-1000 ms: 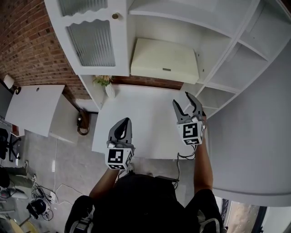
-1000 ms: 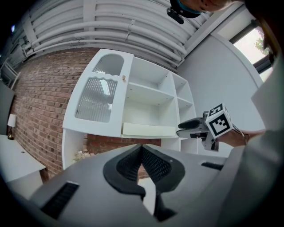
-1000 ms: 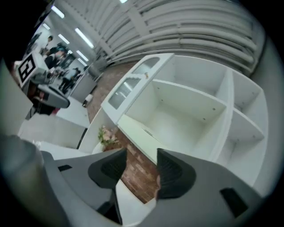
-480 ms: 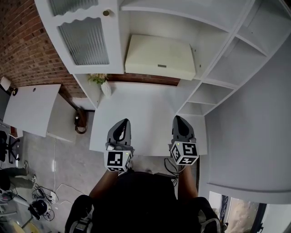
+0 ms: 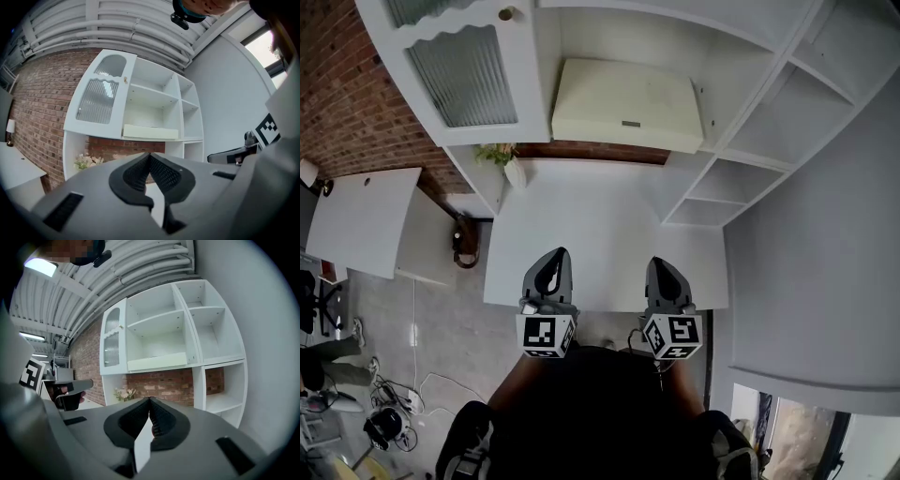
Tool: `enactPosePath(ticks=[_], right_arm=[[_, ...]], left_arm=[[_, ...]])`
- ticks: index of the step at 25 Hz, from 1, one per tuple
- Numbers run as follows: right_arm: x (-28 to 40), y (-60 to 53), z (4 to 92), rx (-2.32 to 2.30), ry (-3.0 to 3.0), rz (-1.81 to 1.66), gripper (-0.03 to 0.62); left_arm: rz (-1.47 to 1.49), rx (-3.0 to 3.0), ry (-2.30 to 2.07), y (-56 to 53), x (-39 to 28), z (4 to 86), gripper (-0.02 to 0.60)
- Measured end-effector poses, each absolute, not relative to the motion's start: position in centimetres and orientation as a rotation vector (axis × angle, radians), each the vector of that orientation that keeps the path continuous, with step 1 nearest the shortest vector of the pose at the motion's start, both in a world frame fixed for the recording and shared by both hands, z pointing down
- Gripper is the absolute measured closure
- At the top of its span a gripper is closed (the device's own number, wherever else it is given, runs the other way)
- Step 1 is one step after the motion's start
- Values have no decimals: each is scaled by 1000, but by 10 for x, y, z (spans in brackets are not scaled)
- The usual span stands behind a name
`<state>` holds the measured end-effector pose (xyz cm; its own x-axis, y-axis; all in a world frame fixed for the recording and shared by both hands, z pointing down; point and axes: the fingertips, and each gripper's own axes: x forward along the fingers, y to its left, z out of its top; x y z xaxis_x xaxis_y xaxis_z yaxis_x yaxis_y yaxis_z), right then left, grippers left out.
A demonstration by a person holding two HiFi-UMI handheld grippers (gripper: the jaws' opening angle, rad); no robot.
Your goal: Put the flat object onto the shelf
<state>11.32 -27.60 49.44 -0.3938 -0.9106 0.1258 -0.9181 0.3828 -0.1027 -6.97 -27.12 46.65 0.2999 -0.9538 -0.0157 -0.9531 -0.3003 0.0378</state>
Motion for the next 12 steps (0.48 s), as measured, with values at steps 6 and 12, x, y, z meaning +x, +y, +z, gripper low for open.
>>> enactPosePath(ticks=[6,12], right_arm=[[109,-275,498,1693,-2571,221,569],[109,-276,496,1712,-2570,201,569]], left_arm=[[-53,2522,-1831,-270,-67,469,572],[-54,2520,-1833,-271,-68,469,572]])
